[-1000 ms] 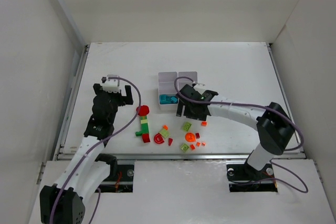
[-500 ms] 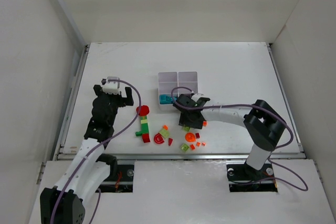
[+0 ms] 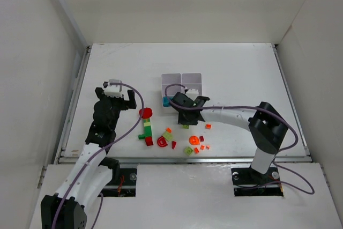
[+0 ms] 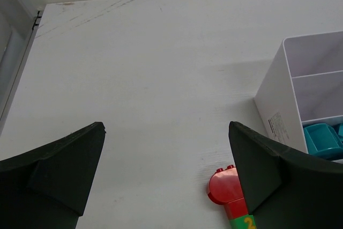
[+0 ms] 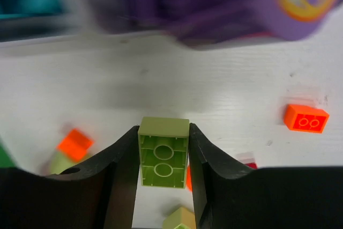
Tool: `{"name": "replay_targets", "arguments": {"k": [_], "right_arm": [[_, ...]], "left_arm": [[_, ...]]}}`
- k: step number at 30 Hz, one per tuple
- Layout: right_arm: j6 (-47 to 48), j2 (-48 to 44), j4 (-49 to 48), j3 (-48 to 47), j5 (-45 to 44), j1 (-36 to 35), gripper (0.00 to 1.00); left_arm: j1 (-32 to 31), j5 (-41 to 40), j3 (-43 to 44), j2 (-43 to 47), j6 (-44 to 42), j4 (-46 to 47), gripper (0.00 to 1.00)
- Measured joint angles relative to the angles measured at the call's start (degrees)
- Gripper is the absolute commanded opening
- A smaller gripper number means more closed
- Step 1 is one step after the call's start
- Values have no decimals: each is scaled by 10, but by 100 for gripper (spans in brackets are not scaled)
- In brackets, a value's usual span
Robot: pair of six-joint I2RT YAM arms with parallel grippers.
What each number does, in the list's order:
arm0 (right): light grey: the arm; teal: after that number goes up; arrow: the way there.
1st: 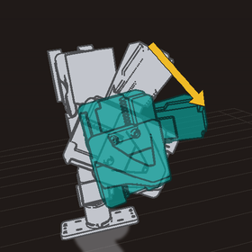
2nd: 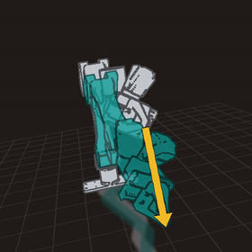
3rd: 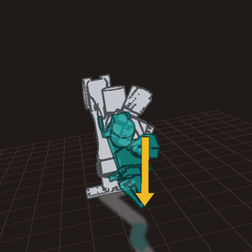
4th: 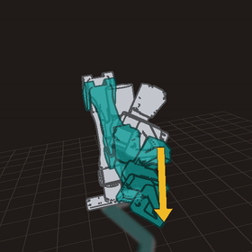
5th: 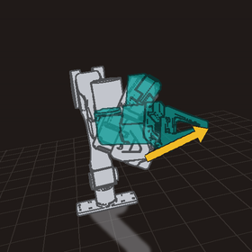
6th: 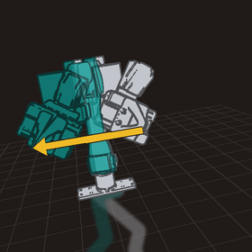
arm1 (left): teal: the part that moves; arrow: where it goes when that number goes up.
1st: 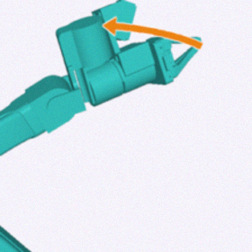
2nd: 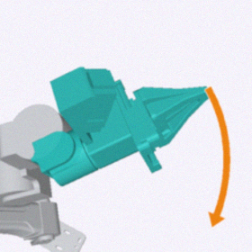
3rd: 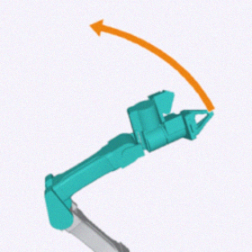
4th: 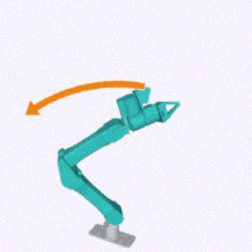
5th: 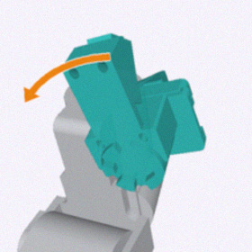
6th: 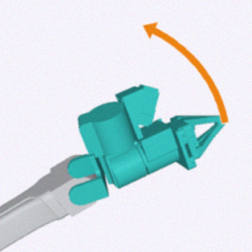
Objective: Sort the legos into containers by color
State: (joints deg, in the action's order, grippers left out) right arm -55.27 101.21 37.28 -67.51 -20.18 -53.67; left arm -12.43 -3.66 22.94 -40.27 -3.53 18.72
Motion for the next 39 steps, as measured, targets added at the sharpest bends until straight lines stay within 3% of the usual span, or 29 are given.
{"name": "replay_targets", "arguments": {"k": [6,11,18,25,26,32,35,39], "right_arm": [[71,-38,-3,-112,-83,-38,0],[103,-97,-24,-170,-144,-2,0],[119,-14,-28,-216,-171,110,0],[119,41,-19,-216,-158,114,0],[117,44,-19,-216,-156,114,4],[109,70,-2,-227,-139,124,54],[106,70,1,-229,-133,125,73],[106,70,4,-229,-119,125,74]], "left_arm": [[1,1,-2,-5,0,2,100],[1,1,-10,-5,0,11,100],[3,0,-10,-8,0,18,100],[17,-1,-10,-19,0,21,100],[17,-2,-10,-20,0,21,100],[24,-2,-10,-28,0,23,100],[27,-2,-10,-31,0,24,100],[32,0,-10,-31,0,24,100]]}}
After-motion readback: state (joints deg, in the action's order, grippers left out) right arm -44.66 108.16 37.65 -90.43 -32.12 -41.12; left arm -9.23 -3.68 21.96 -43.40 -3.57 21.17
